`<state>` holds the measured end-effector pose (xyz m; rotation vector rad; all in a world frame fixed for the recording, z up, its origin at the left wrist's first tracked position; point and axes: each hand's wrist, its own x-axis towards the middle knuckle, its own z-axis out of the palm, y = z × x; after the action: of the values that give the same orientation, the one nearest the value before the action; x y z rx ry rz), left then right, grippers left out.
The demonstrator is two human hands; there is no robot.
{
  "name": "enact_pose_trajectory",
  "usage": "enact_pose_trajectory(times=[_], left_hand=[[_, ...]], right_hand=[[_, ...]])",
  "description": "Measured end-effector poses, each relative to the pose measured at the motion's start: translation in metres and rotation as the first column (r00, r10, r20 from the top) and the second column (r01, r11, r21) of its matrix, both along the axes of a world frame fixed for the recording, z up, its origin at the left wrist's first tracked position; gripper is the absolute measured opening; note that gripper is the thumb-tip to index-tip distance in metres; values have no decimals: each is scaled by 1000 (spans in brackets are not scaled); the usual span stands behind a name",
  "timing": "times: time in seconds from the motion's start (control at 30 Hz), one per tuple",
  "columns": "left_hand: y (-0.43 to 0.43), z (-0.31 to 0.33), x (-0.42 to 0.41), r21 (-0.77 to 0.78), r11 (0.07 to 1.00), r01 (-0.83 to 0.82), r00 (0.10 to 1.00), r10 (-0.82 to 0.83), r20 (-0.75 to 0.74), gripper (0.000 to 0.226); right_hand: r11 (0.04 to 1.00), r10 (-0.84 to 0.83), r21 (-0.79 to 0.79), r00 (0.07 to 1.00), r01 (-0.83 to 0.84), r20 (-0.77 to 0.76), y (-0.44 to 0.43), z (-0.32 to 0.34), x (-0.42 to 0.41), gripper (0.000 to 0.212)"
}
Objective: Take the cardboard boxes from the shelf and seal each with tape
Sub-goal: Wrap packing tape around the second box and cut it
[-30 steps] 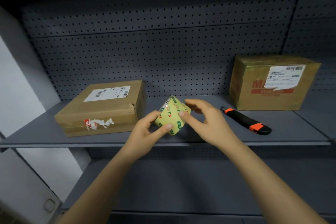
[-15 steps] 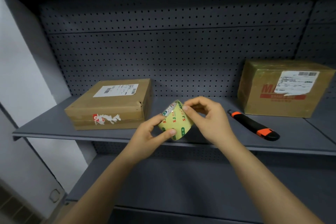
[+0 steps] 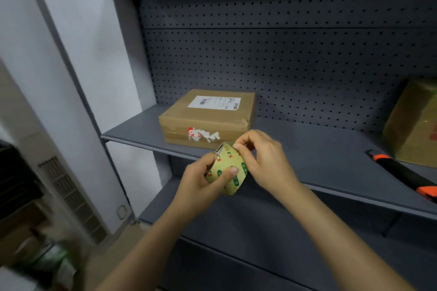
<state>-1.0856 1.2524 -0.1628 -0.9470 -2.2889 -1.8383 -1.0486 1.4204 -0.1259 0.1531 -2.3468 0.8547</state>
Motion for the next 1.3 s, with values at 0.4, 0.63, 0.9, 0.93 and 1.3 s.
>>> enact_pose_trajectory(times=[0.4,0.63,0.9,0.93,1.3], left_hand=[[-101,13,-83,96,992,-83,947,48,319,20],[-129,14,-126,123,984,131,926,-166,340,23],[-123,29,-154,84,994,72,836,-106,539,26],[-121,31,-157,97,994,53,826,-99,554,25],[-114,31,-164,278,926,254,756,-369,541,24]], right_hand=[[974,72,203,987,-99,141,-106,38,-95,5],[967,-53,253,989,17,135,-129,48,-127,3],[935,-104,355,976,30,191,-146,72,-146,3],[934,-106,356,975,30,196,-145,74,-151,3],[987,24,128,878,-97,478,-106,81,-218,7]])
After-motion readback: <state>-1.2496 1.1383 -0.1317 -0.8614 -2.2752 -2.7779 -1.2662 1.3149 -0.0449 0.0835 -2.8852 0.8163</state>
